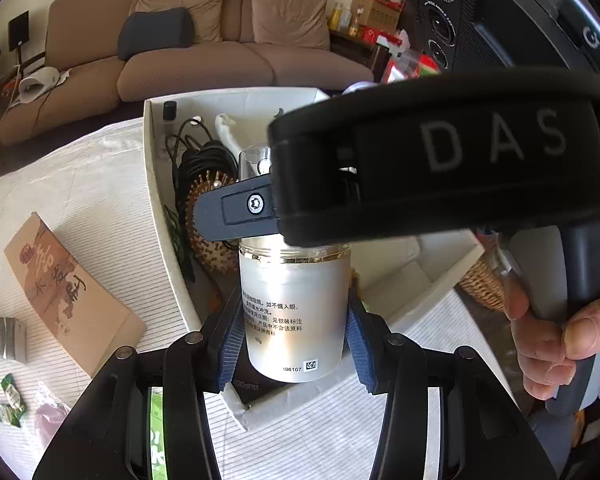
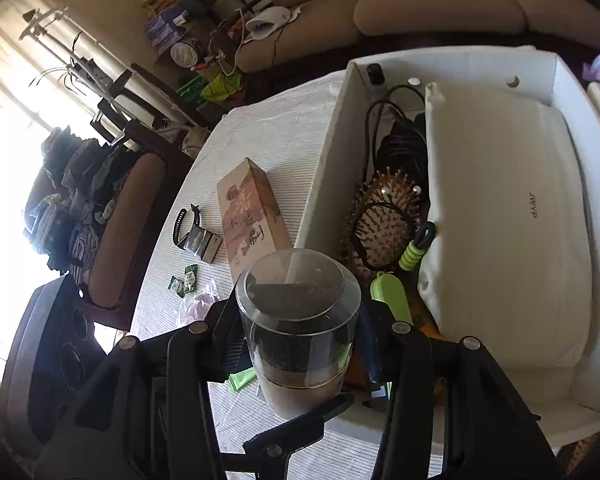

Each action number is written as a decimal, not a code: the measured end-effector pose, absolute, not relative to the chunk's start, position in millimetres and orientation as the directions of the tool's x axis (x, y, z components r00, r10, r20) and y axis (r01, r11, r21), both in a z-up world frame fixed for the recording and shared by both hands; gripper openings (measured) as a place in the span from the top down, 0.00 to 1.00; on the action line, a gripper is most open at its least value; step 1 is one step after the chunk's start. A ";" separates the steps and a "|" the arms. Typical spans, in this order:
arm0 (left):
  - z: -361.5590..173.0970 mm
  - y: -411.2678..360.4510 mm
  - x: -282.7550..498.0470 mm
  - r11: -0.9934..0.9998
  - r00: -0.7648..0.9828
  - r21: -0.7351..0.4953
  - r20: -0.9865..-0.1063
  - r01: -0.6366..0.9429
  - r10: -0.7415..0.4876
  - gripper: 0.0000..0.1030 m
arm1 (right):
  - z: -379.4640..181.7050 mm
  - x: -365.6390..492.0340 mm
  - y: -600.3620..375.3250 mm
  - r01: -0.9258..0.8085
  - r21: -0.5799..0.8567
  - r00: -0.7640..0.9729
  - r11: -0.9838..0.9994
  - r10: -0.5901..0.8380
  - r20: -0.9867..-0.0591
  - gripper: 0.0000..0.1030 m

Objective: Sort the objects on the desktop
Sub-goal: 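Lift the cream jar with the right gripper and carry it over the white box, then lower the cream jar into the white box and open the right gripper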

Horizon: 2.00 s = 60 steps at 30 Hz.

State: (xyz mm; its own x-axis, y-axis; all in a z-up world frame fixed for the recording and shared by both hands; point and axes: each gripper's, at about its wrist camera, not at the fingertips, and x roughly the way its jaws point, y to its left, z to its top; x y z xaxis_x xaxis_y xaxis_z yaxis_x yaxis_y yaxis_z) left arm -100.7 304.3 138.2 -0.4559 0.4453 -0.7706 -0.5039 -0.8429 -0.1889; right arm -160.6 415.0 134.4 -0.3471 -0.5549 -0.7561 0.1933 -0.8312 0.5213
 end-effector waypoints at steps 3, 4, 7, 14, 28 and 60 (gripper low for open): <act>127.4 308.5 -101.2 -0.865 -0.452 -0.155 -0.801 -0.477 0.392 0.53 | 110.1 -171.3 416.2 0.179 0.547 -0.316 -0.818 -0.574 -0.755 0.57; 127.0 307.2 -98.7 -0.871 -0.457 -0.150 -0.802 -0.469 0.384 0.53 | 104.3 -174.0 415.4 0.183 0.545 -0.306 -0.818 -0.575 -0.759 0.57; 135.0 294.2 -82.5 -0.878 -0.489 -0.169 -0.775 -0.449 0.399 0.43 | 89.5 -178.6 411.0 0.197 0.522 -0.280 -0.830 -0.557 -0.782 0.57; 146.1 282.5 -53.3 -0.869 -0.501 -0.183 -0.754 -0.460 0.424 0.35 | 79.6 -181.7 402.6 0.223 0.527 -0.260 -0.820 -0.571 -0.778 0.55; 147.1 263.2 -69.9 -0.869 -0.515 -0.180 -0.744 -0.460 0.427 0.32 | 144.5 -155.3 419.8 0.244 0.410 -0.432 -0.879 -0.477 -0.765 0.12; 136.0 274.0 -48.3 -0.834 -0.467 -0.170 -0.762 -0.525 0.449 0.32 | 125.0 -130.8 432.9 0.264 0.453 -0.356 -0.851 -0.523 -0.775 0.73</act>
State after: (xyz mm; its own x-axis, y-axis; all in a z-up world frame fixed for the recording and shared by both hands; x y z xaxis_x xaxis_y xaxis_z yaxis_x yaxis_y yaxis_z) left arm -48.3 274.0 136.0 -0.4671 0.4486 -0.7619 -0.5247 -0.8342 -0.1695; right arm -130.8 432.9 125.0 -0.3556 -0.5229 -0.7747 0.2640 -0.8513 0.4534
